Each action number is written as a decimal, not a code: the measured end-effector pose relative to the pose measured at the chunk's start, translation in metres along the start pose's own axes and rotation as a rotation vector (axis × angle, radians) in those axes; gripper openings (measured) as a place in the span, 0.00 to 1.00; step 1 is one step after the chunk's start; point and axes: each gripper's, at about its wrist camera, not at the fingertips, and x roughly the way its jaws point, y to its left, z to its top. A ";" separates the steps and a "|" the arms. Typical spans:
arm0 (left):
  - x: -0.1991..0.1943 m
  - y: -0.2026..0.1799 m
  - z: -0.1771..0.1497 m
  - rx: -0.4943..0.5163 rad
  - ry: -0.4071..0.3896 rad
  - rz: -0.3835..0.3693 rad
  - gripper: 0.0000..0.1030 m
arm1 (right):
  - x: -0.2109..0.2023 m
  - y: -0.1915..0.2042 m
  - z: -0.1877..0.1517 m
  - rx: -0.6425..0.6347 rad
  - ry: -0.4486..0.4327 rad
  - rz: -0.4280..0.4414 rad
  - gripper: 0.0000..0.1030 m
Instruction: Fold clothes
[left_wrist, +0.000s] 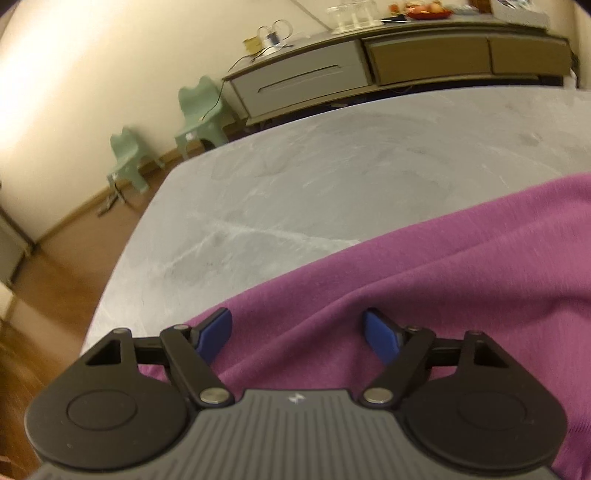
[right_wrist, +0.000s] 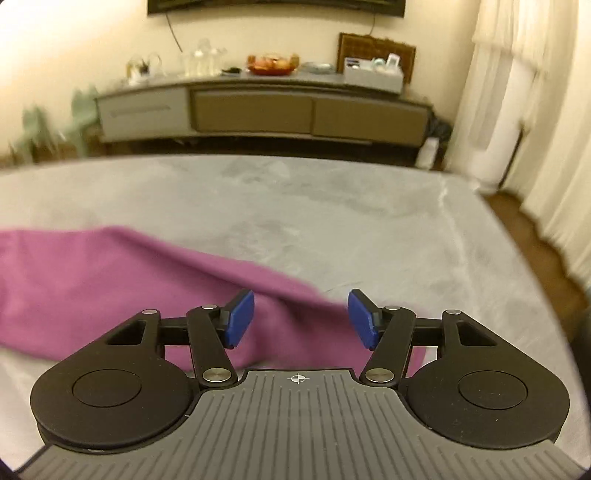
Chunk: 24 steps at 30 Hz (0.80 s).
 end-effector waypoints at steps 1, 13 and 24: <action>0.000 0.001 0.000 0.005 -0.002 -0.006 0.78 | -0.003 0.001 -0.003 -0.010 0.006 0.025 0.72; 0.023 0.036 0.032 -0.081 -0.009 -0.020 0.81 | 0.072 -0.021 0.009 -0.078 0.096 -0.252 0.54; -0.096 0.106 -0.029 -0.146 -0.161 -0.048 0.82 | -0.024 0.017 0.013 -0.105 -0.052 -0.042 0.84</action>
